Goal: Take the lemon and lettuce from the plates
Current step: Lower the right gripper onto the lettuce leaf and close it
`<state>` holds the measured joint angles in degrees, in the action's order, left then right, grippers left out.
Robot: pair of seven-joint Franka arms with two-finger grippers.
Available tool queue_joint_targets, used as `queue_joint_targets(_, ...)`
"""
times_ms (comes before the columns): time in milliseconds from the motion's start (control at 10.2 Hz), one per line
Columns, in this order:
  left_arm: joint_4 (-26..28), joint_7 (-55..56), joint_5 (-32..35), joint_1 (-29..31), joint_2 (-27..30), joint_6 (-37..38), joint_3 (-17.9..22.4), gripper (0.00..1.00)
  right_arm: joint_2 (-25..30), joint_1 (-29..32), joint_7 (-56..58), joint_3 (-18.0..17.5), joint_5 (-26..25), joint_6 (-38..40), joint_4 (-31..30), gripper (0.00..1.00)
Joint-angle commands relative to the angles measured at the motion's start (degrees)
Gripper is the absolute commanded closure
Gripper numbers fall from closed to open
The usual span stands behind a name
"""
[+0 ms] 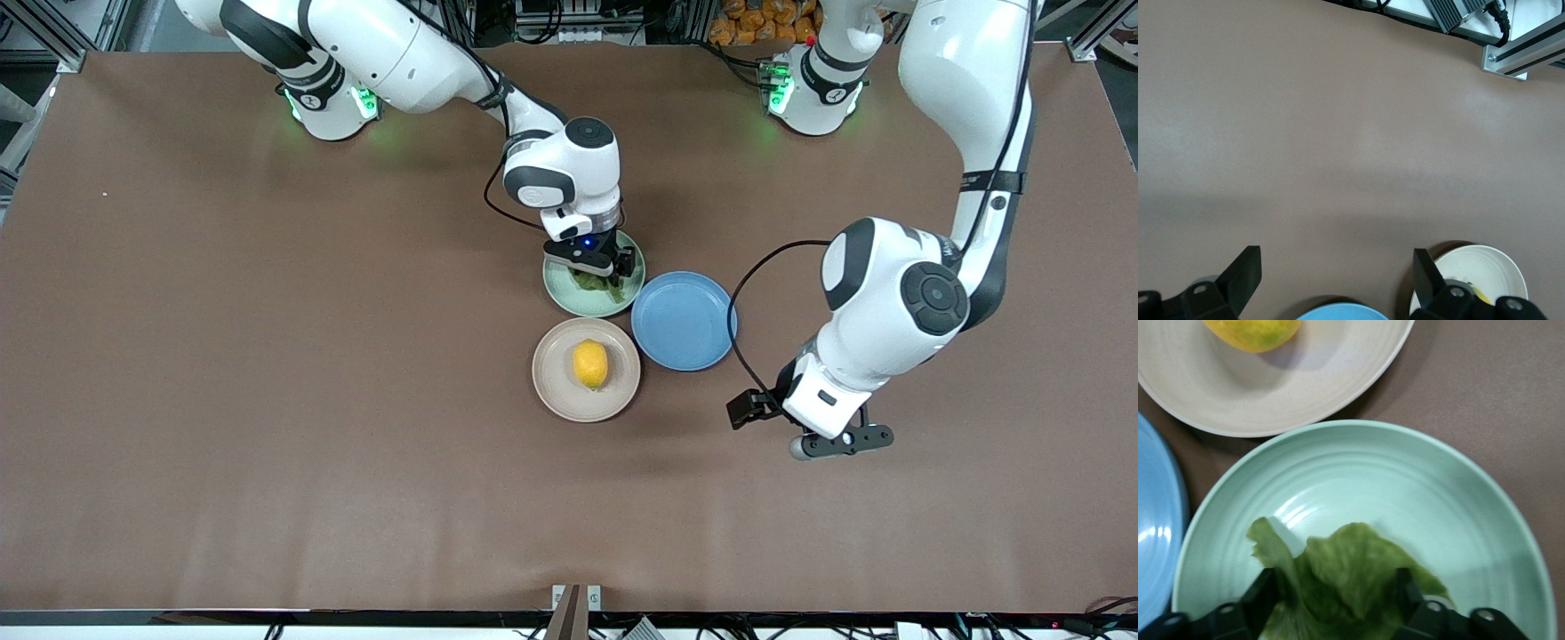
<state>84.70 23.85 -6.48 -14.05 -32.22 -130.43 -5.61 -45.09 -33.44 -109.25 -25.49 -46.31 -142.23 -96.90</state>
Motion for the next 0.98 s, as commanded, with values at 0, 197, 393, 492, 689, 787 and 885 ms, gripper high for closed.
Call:
queue_joint_targets(0, -0.94, 1.38, -0.82, -0.89, -1.27, -1.92, 0.6, 0.0, -0.7, 0.83, -1.75, -0.61, -1.68, 0.46, 1.98, 1.0)
queue_joint_targets(197, -0.94, 4.09, -0.82, -1.77, -1.88, -2.72, 0.6, 0.0, -0.18, 1.09, -1.23, -0.79, -1.5, 1.69, 3.38, 1.0)
queue_joint_targets(393, -0.94, 6.2, -0.82, -1.95, -2.32, -4.56, 0.51, 0.0, 0.79, 2.75, 1.57, -3.41, -1.41, 5.45, 3.47, 1.0)
queue_joint_targets(492, -0.94, 7.52, -0.73, -3.25, -2.67, -4.65, 0.6, 0.0, 1.75, 4.59, 4.72, -5.95, -1.41, 10.26, 3.47, 1.0)
queue_joint_targets(689, -0.85, 11.2, -0.64, -5.1, -3.55, -7.45, 0.77, 0.0, 6.74, 9.6, 13.22, -10.62, 4.86, 17.05, 3.12, 1.0)
queue_joint_targets(787, -0.85, 12.79, -0.64, -6.07, -4.25, -8.42, 0.77, 0.0, 11.47, 10.75, 21.54, -10.46, 13.36, 19.25, 2.95, 1.0)
queue_joint_targets(885, -0.85, 14.02, -0.55, -7.12, -4.87, -9.22, 0.77, 0.0, 16.39, 13.11, 30.85, -10.28, 21.71, 23.45, 3.03, 1.0)
